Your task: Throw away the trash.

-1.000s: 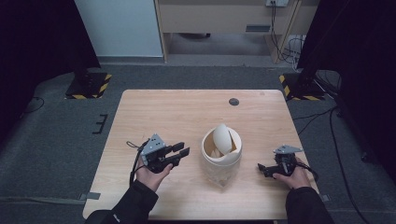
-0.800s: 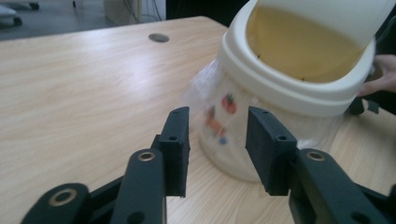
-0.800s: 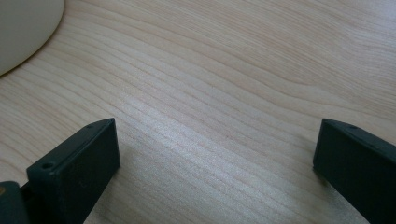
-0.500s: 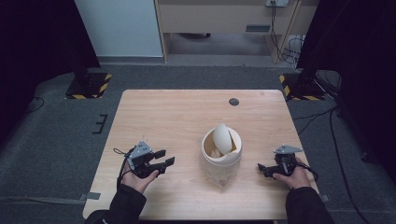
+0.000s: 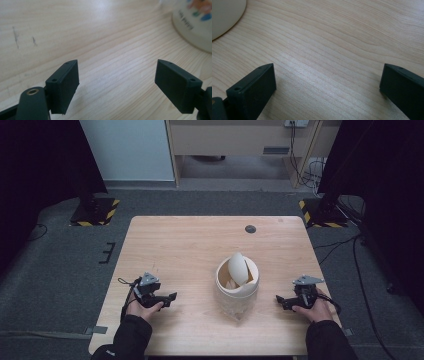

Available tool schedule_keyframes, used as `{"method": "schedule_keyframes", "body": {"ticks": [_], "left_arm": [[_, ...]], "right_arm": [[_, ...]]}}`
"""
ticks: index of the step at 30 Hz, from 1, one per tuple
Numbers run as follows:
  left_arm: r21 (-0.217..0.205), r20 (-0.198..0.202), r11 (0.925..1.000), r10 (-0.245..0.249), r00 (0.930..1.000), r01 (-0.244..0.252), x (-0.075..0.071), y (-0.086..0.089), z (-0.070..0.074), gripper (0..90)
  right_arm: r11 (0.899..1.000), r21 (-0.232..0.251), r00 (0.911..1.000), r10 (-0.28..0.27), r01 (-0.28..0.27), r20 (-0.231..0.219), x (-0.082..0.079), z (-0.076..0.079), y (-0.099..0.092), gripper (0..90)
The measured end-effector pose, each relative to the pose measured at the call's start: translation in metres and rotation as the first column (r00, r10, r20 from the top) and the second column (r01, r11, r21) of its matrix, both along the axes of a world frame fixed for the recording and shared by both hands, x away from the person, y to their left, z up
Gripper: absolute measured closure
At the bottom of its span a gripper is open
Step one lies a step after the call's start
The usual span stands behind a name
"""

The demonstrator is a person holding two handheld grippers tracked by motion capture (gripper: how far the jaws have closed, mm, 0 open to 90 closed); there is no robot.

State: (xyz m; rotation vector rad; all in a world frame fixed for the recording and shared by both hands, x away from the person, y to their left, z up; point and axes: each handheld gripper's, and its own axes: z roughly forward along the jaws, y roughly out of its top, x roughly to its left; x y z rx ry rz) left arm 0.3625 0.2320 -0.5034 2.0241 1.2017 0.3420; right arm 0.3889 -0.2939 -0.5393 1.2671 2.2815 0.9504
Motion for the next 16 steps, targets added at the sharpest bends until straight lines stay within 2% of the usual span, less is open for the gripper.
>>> {"method": "schedule_keyframes", "body": {"ticks": [2, 7, 13, 16], "left_arm": [[0.033, -0.028, 0.9995, 0.004, 0.9996, -0.003, 0.002, 0.003, -0.005, 17.3], [0.075, -0.076, 0.9966, 0.038, 0.9964, -0.032, 0.007, 0.012, -0.013, 14.7], [0.096, -0.084, 0.9938, 0.064, 0.9944, -0.056, 0.011, 0.021, -0.018, 14.2], [0.097, -0.072, 0.9935, 0.067, 0.9951, -0.060, 0.012, 0.022, -0.019, 12.6]], "right_arm": [[1.000, 0.000, 1.0000, 0.000, 0.000, 0.000, 0.000, 0.000, 0.000, 0.6], [1.000, 0.000, 1.0000, 0.000, 0.000, 0.000, 0.000, 0.000, 0.000, 0.6], [1.000, 0.000, 1.0000, 0.000, 0.000, 0.000, 0.000, 0.000, 0.000, 0.6], [1.000, -0.001, 1.0000, 0.000, 0.000, 0.000, 0.000, 0.000, 0.000, 0.6]]}}
